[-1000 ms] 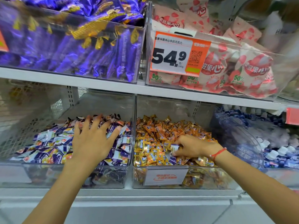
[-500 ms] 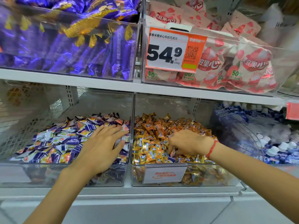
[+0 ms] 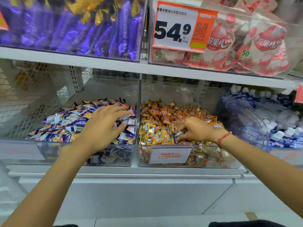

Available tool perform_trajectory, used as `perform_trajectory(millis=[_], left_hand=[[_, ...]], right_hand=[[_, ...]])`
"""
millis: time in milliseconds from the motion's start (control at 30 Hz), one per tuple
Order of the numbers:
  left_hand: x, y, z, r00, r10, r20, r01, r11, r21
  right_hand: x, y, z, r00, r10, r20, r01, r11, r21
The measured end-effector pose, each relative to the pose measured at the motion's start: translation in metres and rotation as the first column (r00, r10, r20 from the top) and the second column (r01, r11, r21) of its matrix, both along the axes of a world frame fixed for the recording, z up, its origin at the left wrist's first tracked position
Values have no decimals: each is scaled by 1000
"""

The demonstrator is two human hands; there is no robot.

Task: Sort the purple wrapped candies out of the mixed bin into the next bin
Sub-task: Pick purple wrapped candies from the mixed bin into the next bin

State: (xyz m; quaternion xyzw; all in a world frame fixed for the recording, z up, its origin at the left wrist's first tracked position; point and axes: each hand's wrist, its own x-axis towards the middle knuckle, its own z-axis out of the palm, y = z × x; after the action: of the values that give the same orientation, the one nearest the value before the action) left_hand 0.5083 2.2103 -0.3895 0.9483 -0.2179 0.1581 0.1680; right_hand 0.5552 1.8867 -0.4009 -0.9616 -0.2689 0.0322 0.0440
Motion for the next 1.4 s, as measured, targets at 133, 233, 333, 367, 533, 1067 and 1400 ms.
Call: perform_trajectory(millis=[133,233,333,367,533,1067,1400], left_hand=[[-11,10,3,1000,20,14,-20,999,26],[-17,19,0,989,27,-147,-11,994,110],[-20,25,-3,970,56,-237,-23,990,138],[-20,26,-2,967,71,-246,-40,991,128],[-9,39,1,942,225,-249,-208,974,92],[-2,37,-7,947,227,-229,-206,972,111],[-15,-28,8,1000,11,-14,-15,935,-354]], right_hand=[[-13,-1,14,982,-164,-96,189,866,463],[-24,9,35,929,-298,-221,365,625,690],[-37,40,52,900,-273,-339,426,397,813],[-40,55,57,906,-247,-344,415,364,834],[-32,156,62,990,-112,-83,126,475,871],[-37,100,68,996,-48,71,4,855,518],[-13,9,51,973,-227,-31,229,955,190]])
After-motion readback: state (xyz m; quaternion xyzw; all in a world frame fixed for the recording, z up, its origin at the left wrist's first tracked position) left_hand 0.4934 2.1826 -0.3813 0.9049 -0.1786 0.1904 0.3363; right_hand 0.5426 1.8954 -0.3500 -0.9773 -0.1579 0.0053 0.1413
